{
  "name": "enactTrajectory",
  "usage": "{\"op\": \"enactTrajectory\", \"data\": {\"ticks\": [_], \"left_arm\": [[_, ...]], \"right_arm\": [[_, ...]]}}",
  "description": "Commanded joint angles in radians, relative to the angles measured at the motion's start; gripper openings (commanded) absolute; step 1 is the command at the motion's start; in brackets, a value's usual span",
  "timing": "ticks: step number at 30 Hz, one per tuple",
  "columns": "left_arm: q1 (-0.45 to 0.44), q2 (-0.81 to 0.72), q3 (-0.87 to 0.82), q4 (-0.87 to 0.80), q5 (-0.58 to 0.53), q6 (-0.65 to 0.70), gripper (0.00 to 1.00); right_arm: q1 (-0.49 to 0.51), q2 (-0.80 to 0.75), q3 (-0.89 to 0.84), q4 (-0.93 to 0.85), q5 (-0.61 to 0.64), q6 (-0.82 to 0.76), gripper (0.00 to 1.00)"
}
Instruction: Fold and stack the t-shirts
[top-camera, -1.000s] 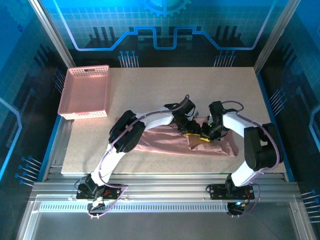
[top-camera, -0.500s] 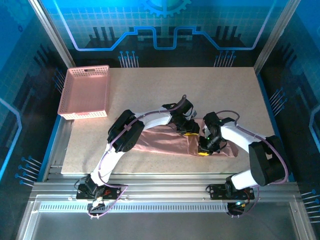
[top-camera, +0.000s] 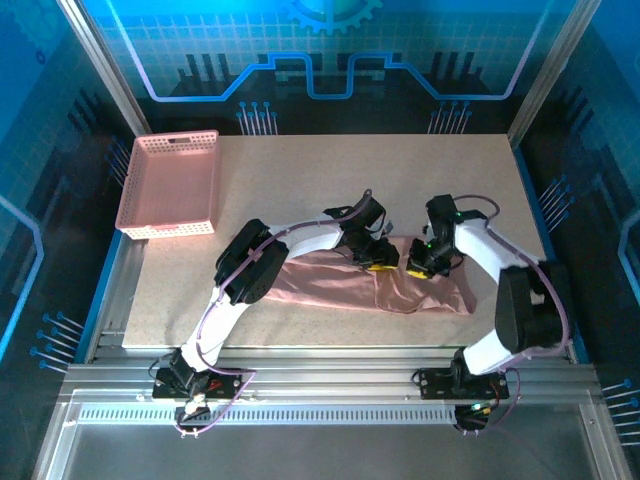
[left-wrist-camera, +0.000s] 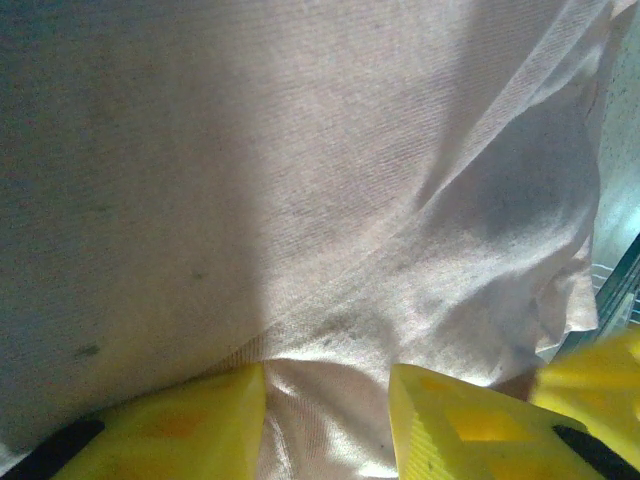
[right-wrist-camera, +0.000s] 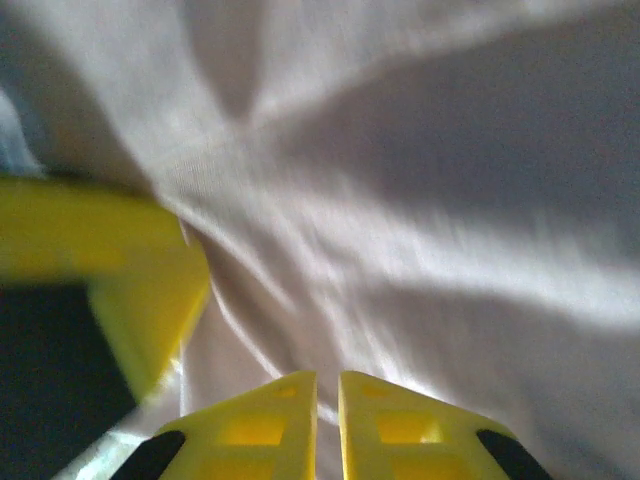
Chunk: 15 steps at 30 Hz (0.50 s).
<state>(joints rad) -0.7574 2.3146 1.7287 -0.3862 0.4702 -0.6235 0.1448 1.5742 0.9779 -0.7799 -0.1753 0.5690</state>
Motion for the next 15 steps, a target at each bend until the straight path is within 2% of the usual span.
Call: {"op": "enactTrajectory", "data": {"ticks": [1,4,11,15], "left_arm": [[0.026,0.009,-0.034,-0.071,-0.039,0.009,0.39],[0.029,0.008,-0.035,-0.067,-0.039,0.0,0.39],[0.038,0.01,-0.041,-0.054,-0.035,-0.013,0.39],[0.043,0.012,-0.031,-0.052,-0.028,-0.018,0.39]], "right_arm": [[0.0,0.11,0.025,0.003,0.014,-0.02,0.15],[0.013,0.088,-0.017,-0.056,0.07,-0.025,0.14],[0.008,-0.174,-0.208,-0.187,0.125,0.042,0.14],[0.002,-0.213,-0.214,-0.209,0.143,0.074,0.14]]}}
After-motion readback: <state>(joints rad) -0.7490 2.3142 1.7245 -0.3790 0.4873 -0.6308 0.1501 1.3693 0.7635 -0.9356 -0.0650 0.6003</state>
